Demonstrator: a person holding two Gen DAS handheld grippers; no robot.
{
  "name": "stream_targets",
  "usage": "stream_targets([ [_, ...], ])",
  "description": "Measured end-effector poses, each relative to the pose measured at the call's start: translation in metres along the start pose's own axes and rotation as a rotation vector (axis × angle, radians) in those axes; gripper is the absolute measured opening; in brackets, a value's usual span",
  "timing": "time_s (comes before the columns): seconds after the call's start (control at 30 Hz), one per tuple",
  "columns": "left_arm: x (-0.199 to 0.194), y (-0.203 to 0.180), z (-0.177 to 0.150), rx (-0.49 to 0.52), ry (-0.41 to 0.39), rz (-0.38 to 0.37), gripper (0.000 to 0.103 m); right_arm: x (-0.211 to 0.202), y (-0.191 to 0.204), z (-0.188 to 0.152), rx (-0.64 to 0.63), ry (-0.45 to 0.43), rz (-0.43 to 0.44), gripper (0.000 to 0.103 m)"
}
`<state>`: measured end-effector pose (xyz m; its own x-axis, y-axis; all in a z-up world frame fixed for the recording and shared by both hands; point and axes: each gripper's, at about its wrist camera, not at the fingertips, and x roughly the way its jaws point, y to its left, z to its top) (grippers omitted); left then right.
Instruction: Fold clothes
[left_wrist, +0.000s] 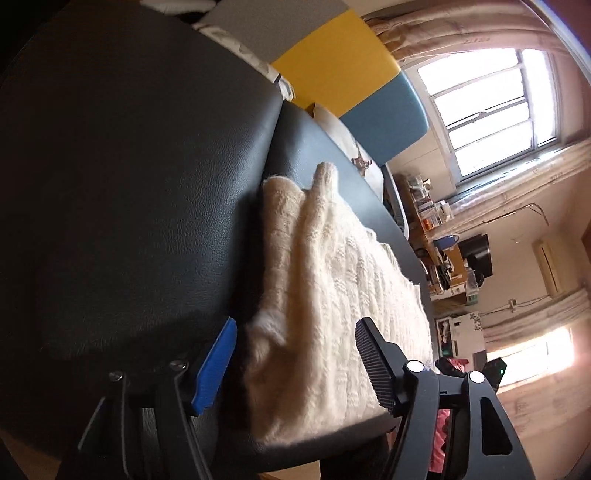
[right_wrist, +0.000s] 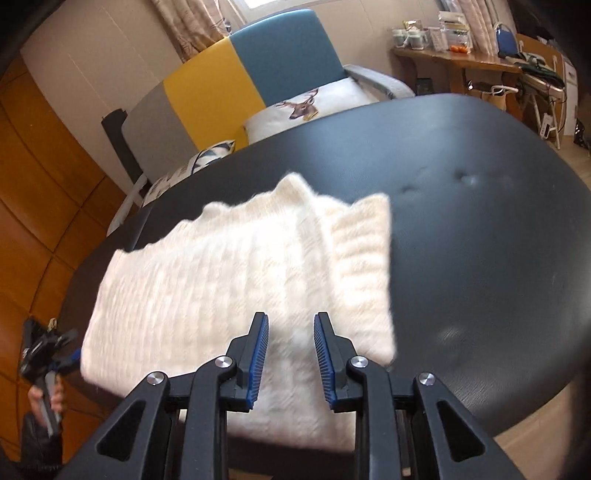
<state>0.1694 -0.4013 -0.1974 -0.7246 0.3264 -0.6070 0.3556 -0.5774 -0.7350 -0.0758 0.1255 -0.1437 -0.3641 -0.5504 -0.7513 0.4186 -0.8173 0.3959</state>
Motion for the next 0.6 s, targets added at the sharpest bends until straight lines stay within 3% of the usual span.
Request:
stream_targets([
  [0.13,0.02,0.0,0.013,0.039,0.076,-0.002,0.068,0.008,0.014,-0.006,-0.021,0.036,0.035,0.025],
  [0.23,0.027,-0.004,0.021,0.06,0.089,-0.014,0.068,0.015,0.025,-0.01,-0.042,0.065,0.051,0.025],
  [0.47,0.055,-0.026,0.025,0.157,0.152,-0.048,0.071,0.031,0.064,-0.017,-0.238,0.15,0.002,0.025],
  [0.6,0.06,-0.035,0.029,0.194,0.147,-0.058,0.075,0.052,0.063,-0.026,-0.253,0.221,-0.047,0.025],
])
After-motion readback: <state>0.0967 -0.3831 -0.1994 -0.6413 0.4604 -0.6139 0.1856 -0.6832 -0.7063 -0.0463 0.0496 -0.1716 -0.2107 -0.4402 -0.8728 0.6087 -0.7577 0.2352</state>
